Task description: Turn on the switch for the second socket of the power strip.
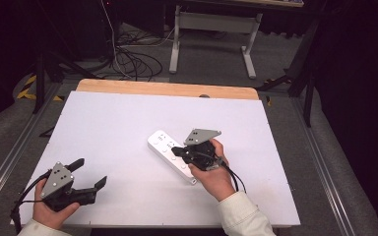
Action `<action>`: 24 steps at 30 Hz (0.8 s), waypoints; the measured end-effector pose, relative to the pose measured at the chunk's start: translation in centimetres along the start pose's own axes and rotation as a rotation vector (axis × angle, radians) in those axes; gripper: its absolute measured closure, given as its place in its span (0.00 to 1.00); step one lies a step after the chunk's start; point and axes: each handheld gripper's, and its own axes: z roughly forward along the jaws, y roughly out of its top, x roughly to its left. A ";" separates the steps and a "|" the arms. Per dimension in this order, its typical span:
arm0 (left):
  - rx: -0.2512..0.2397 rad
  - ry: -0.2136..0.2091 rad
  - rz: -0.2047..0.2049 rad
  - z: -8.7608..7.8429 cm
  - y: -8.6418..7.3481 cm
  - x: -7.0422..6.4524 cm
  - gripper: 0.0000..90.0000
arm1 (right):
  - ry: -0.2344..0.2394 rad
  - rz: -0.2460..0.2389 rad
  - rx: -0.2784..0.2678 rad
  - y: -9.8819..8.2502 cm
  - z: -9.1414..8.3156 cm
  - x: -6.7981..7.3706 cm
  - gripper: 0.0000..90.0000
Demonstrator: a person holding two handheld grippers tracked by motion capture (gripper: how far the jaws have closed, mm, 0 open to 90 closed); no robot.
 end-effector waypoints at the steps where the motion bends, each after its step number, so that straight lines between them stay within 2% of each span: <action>1: -0.001 -0.001 0.000 0.0 0.0 0.0 0.11 | 0.003 -0.006 -0.004 0.0 -0.1 0.0 0.99; 3: 0.000 -0.003 -0.002 0.1 0.0 0.0 0.11 | -0.010 -0.021 -0.018 0.0 -0.5 0.1 0.78; 7: 0.000 -0.003 -0.002 0.1 0.0 0.0 0.11 | -0.040 -0.027 -0.035 0.0 -1.6 0.1 0.59; 10: 0.008 0.002 -0.001 0.1 0.0 0.0 0.11 | -0.057 -0.032 -0.052 -0.1 -2.5 0.0 0.50; 15: 0.012 0.003 -0.001 0.1 0.0 0.0 0.11 | -0.073 -0.007 -0.075 -0.5 -4.2 -0.1 0.41; 24: 0.015 0.008 -0.004 0.2 0.0 0.0 0.11 | -0.085 0.036 -0.105 -1.8 -7.0 -0.6 0.36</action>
